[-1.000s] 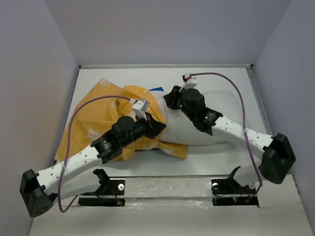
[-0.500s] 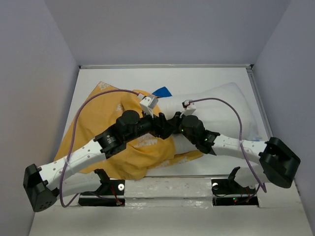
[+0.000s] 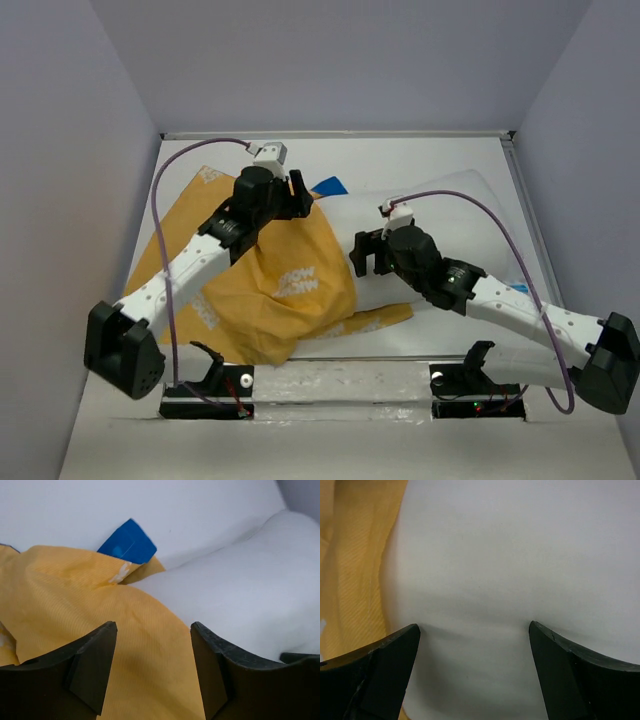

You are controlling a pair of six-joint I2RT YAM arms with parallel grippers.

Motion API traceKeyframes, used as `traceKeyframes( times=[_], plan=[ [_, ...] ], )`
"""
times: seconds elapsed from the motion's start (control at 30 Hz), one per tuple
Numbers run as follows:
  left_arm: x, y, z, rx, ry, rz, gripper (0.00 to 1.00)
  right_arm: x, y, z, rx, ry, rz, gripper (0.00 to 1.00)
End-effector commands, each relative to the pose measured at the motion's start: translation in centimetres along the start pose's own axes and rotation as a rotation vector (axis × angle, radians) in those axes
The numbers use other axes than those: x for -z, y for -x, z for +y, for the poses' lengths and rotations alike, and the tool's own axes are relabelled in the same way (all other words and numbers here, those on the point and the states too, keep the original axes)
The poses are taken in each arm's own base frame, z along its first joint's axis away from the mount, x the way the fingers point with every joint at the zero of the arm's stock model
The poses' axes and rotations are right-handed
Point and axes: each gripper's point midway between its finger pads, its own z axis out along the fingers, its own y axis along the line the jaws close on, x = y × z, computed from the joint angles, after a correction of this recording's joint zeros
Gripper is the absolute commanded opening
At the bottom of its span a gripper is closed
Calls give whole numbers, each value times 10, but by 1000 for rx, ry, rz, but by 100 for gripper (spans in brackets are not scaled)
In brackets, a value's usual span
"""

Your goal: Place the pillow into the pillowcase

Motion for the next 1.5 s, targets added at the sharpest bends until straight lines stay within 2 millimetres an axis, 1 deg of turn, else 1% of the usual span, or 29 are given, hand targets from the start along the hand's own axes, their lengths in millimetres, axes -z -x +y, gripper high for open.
traceKeyframes(
  times=[0.0, 0.03, 0.07, 0.1, 0.13, 0.2, 0.23, 0.3, 0.37, 0.43, 0.47, 0.5, 0.53, 0.57, 0.6, 0.67, 0.77, 0.87, 0.93, 0.97, 1.03, 1.1, 1.2, 1.27, 1.3, 1.33, 1.4, 1.43, 1.47],
  plan=[
    [-46, -11, 1, -79, -21, 101, 71, -9, -26, -33, 104, -129, 142, 93],
    [-54, -12, 2, -83, -11, 114, 70, -12, -32, -33, 103, -122, 169, 92],
    [-60, -13, 3, -87, -13, 128, 70, -18, -43, -31, 109, -110, 208, 81],
    [-73, -23, 2, -85, -34, 170, 71, -20, -52, -22, 108, -59, 245, 67],
    [-78, -27, 4, -77, -34, 191, 70, -22, -58, -13, 106, -10, 272, 41],
    [-84, -41, 2, -66, -60, 228, 55, -21, -74, 20, 62, 183, 310, 14],
    [-86, -47, -2, -46, -85, 248, 35, -20, -81, 36, 16, 266, 291, 0],
    [-82, -44, -12, -37, -128, 228, 14, -3, -84, 69, -37, 416, 271, 0],
    [-79, -32, -27, -17, -173, 178, 2, 3, -75, 94, -103, 497, 209, 0],
    [-74, -12, -59, -12, -272, 124, 0, 11, -81, 118, -122, 547, 210, 0],
    [-72, -6, -74, -7, -315, 108, 0, 12, -75, 131, -125, 579, 182, 0],
    [-65, 9, -109, -27, -410, 76, 0, 13, -72, 140, -122, 590, 168, 0],
    [-62, 14, -127, -45, -451, 69, 0, 15, -59, 155, -123, 614, 136, 0],
    [-64, 13, -141, -61, -480, 76, 0, 15, -64, 167, -110, 630, 143, 0],
    [-55, 21, -173, -101, -559, 58, 0, 12, -53, 177, -118, 633, 110, 0],
    [-44, 29, -193, -124, -610, 41, 0, 9, -42, 180, -146, 623, 57, 0],
    [-25, 40, -201, -114, -655, 12, 0, -5, -45, 164, -221, 515, 27, 0],
    [-16, 35, -196, -108, -662, 11, 0, -9, -45, 156, -327, 491, -23, 0],
    [-14, 27, -191, -72, -666, 42, 0, -9, -34, 145, -380, 449, -83, 0],
    [-15, 20, -186, -72, -669, 65, 0, -2, -20, 133, -417, 431, -159, 0],
    [-15, 17, -176, -78, -629, 75, 0, 5, -8, 115, -431, 378, -225, 0],
    [-16, 7, -165, -45, -643, 98, 0, 4, -4, 80, -469, 263, -279, 0],
    [-19, -8, -166, 47, -672, 136, 0, 10, 37, 39, -561, 193, -446, 0],
    [-25, -27, -175, 84, -724, 164, 0, 1, 52, 15, -594, 129, -504, 0],
    [-27, -39, -190, 98, -758, 196, 0, -4, 65, -9, -629, 73, -564, 0],
    [-27, -42, -199, 95, -776, 207, 0, -6, 70, -21, -666, 48, -594, 0],
    [-23, -43, -216, 88, -815, 217, 0, -19, 73, -48, -709, -15, -631, 0],
    [-18, -36, -224, 83, -836, 201, 0, -26, 71, -49, -728, -13, -622, 0],
    [-16, -29, -226, 82, -839, 184, 0, -44, 68, -48, -712, -21, -591, 0]
  ],
)
